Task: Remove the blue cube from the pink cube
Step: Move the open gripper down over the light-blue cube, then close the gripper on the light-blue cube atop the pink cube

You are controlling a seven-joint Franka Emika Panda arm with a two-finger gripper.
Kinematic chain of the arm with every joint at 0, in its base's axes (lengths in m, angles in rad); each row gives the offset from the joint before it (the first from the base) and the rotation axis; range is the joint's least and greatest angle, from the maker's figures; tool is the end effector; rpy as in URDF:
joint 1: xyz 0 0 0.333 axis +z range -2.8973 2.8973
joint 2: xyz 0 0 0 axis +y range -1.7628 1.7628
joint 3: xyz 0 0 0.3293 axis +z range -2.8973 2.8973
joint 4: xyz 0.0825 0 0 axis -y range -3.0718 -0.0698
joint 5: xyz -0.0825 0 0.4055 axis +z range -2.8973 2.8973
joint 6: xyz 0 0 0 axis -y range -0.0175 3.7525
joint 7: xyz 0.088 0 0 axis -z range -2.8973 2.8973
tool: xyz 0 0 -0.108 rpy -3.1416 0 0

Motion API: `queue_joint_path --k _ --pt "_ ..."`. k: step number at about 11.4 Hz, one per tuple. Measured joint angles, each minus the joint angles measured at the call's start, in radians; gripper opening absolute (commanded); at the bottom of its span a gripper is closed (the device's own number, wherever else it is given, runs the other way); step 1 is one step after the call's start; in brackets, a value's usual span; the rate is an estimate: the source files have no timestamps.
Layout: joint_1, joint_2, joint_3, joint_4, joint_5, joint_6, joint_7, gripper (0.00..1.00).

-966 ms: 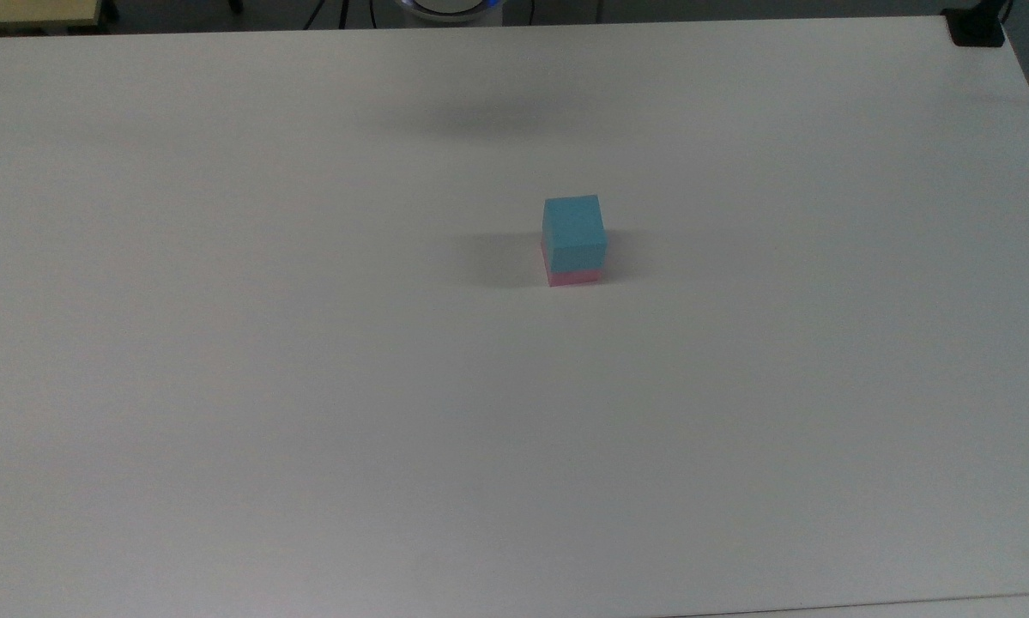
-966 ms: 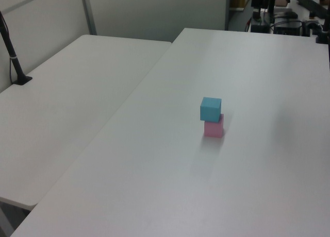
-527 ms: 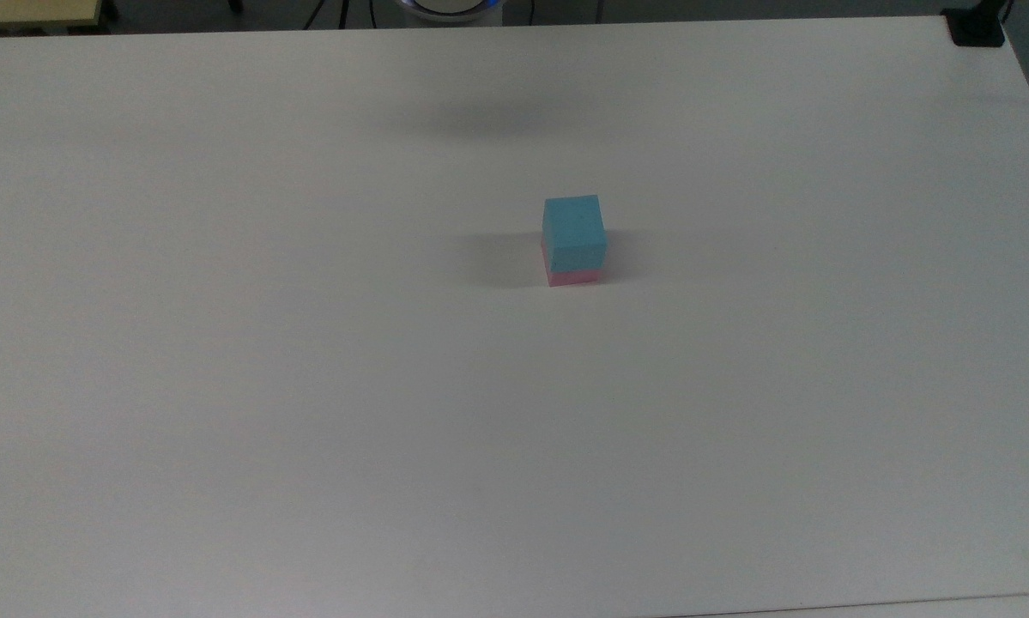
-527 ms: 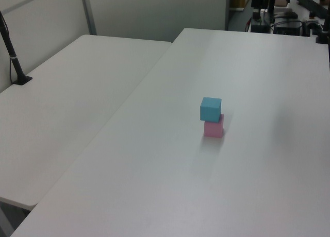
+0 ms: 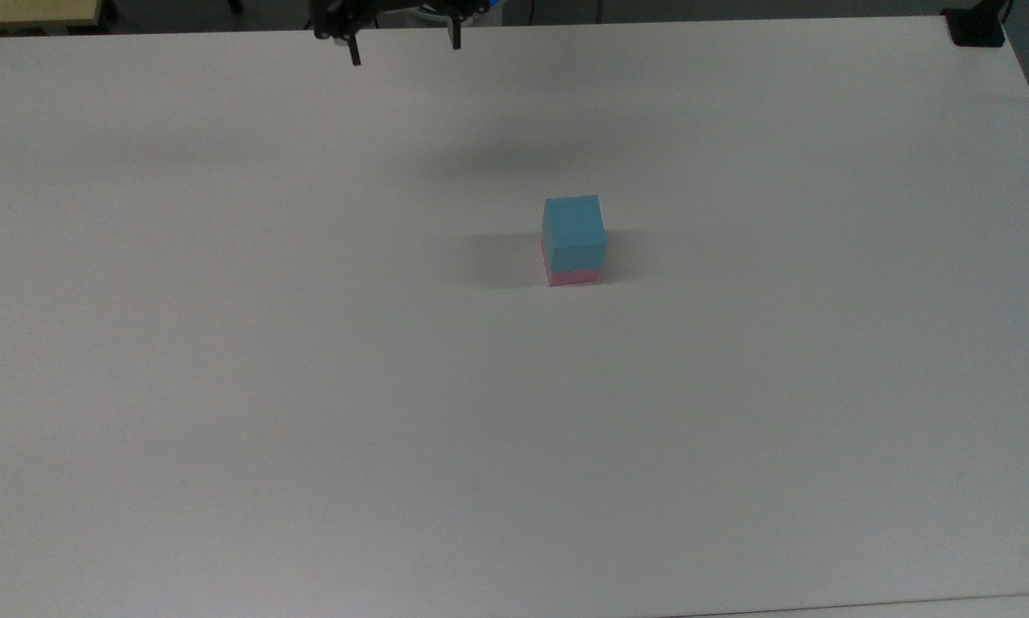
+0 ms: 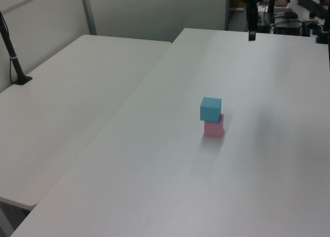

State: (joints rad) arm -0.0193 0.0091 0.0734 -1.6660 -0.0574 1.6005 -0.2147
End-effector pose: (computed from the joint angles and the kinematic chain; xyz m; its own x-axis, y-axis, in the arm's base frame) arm 0.5766 0.0250 0.5873 0.9600 0.2667 -0.0849 0.2707 -0.9619 0.0392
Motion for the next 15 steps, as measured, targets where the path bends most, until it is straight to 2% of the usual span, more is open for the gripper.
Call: queue_joint_path --k 3,7,11,15 --pt "0.086 0.096 0.015 -0.001 0.063 0.106 0.22 1.0" --pt "0.2 0.222 0.019 0.001 0.066 0.249 0.406 1.0" --pt "0.232 0.306 0.019 0.009 0.059 0.306 0.471 1.0" --pt "0.237 0.318 0.019 0.019 0.034 0.314 0.479 1.0"
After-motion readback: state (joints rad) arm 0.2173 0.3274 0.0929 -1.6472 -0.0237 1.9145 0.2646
